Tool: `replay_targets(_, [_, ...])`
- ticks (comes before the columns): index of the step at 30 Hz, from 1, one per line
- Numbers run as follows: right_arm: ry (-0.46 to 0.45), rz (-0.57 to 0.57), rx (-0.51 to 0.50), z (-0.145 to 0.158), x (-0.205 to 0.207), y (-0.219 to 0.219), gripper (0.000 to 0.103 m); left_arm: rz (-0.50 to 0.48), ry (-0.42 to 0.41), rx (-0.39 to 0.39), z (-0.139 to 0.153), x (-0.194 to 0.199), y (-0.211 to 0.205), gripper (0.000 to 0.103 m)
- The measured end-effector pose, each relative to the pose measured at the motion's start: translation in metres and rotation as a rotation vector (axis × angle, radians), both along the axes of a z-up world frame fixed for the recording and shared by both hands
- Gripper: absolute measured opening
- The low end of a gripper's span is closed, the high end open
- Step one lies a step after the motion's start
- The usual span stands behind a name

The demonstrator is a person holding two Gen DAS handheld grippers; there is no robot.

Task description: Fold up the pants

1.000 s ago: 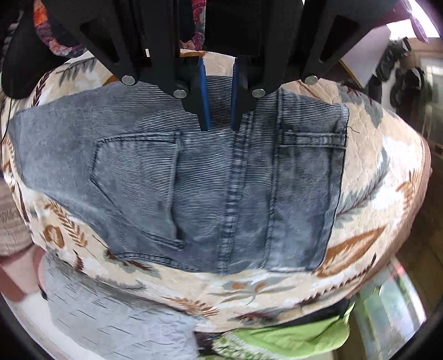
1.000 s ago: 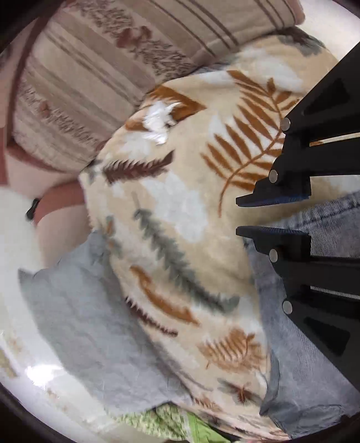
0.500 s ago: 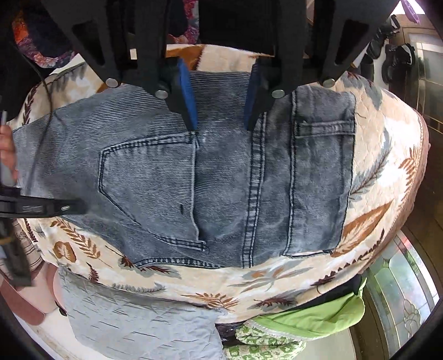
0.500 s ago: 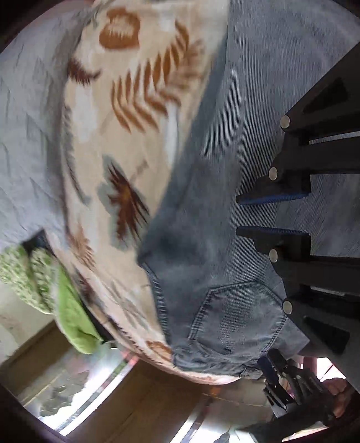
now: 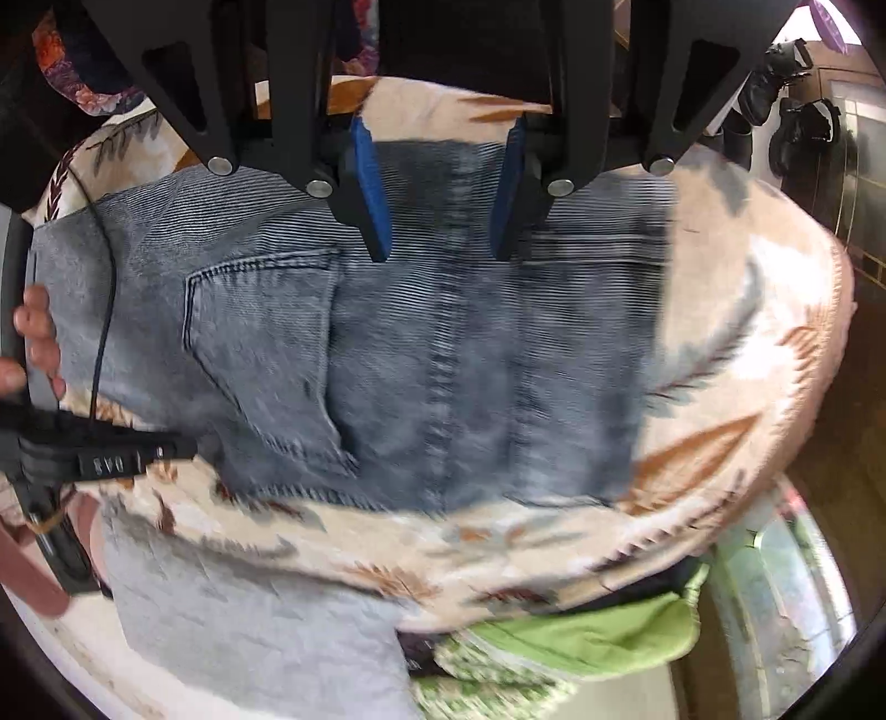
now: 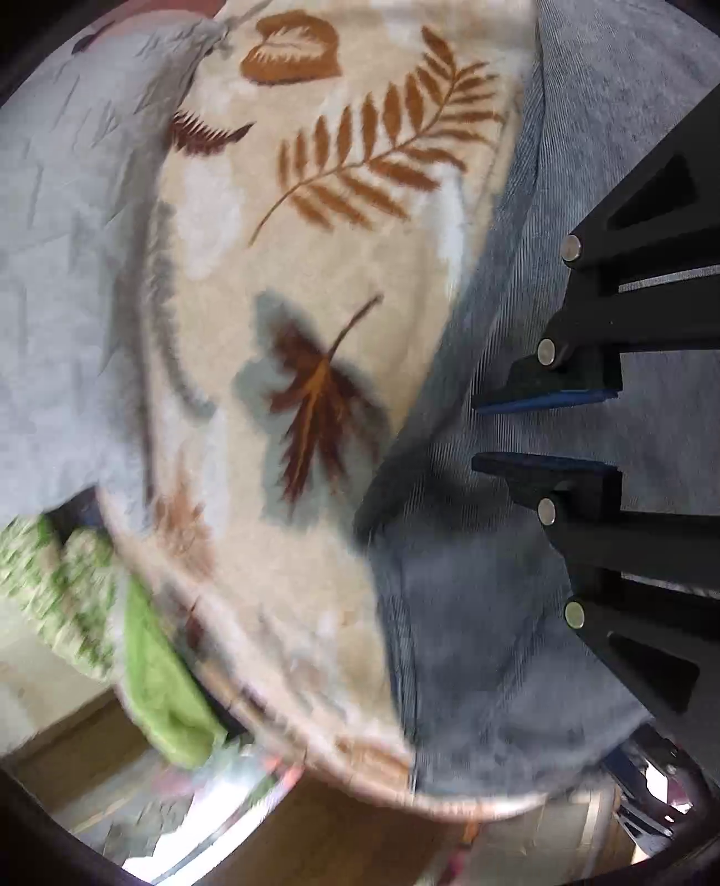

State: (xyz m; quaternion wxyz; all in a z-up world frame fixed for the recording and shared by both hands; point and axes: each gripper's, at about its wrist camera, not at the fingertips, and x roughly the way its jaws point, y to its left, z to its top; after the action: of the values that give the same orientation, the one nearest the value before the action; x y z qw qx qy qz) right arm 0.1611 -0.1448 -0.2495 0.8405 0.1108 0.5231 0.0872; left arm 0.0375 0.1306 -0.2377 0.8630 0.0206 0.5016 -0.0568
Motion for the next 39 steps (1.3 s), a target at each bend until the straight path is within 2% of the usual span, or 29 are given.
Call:
replay_targets(4, [0.008,0.100,0.060,0.007,-0.010,0.030,0.017,0.081,-0.046,0.039,0.010,-0.001,0.025,0.051])
replay_targets(7, [0.044,0.145,0.044,-0.004,-0.009,0.058,0.017,0.130,-0.022,0.061,0.001,0.009,0.037,0.052])
replay_targets(9, [0.101,0.135,0.005,-0.020,0.000,0.069,0.017,0.121,0.008,0.073,-0.011,0.016,0.037,0.054])
replay_targets(10, [0.090,0.116,0.003,-0.023,0.002,0.071,0.017,0.115,0.027,0.093,-0.020,0.020,0.035,0.056])
replay_targets(12, [0.058,0.095,-0.008,-0.021,0.009,0.072,0.017,0.124,0.007,0.109,-0.028,0.026,0.035,0.073])
replay_targets(16, [0.042,0.070,-0.017,-0.016,0.017,0.069,0.017,0.134,0.038,0.116,-0.028,0.033,0.036,0.074])
replay_targets(18, [0.024,0.049,0.011,-0.011,0.018,0.061,0.017,0.132,0.039,0.108,-0.024,0.030,0.037,0.074])
replay_targets(21, [-0.015,0.075,0.047,0.002,0.001,0.045,0.017,0.118,0.013,0.037,-0.007,0.016,0.037,0.074])
replay_targets(23, [-0.025,0.086,0.042,0.009,-0.014,0.031,0.017,0.104,-0.001,0.016,0.005,0.009,0.027,0.075])
replay_targets(26, [-0.027,0.080,0.054,0.013,-0.036,0.008,0.017,0.043,0.024,-0.003,0.010,0.007,-0.002,0.081])
replay_targets(28, [0.001,0.055,0.045,0.011,-0.053,-0.009,0.017,-0.003,0.049,0.026,0.007,0.008,-0.024,0.081])
replay_targets(31, [0.042,0.007,-0.012,0.007,-0.082,-0.037,0.017,-0.078,0.077,0.128,-0.003,0.010,-0.059,0.081])
replay_targets(35, [0.061,-0.033,-0.068,-0.002,-0.119,-0.064,0.017,-0.099,0.095,0.213,-0.021,0.012,-0.079,0.081])
replay_targets(37, [0.075,-0.060,-0.130,-0.010,-0.136,-0.081,0.017,-0.079,0.113,0.227,-0.028,0.017,-0.078,0.088])
replay_targets(39, [0.067,-0.086,-0.132,-0.015,-0.152,-0.103,0.017,-0.039,0.105,0.222,-0.031,0.019,-0.070,0.102])
